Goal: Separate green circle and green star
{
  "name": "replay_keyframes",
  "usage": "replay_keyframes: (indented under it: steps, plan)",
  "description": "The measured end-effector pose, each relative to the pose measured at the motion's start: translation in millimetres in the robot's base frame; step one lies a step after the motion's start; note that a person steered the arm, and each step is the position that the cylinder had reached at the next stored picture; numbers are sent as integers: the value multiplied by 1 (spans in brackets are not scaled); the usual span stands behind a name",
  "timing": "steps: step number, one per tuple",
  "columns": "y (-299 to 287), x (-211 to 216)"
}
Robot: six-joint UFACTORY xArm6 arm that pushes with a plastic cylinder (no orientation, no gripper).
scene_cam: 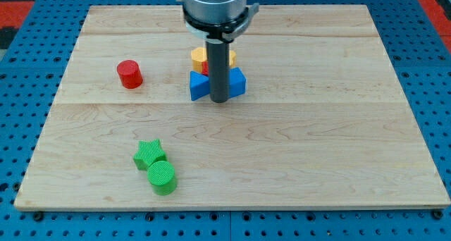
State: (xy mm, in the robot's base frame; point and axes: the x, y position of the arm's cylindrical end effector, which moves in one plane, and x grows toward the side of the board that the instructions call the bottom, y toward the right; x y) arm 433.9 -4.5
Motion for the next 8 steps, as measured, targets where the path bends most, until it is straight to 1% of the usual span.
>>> replay_keyframes:
  steps: [1,2,3,4,5,6,7,8]
  plan:
    - [16,20]
    - [12,63]
    - [46,93]
    - [14,161]
    - [-52,173]
    - [-64,173]
    - [-108,157]
    - [-120,93]
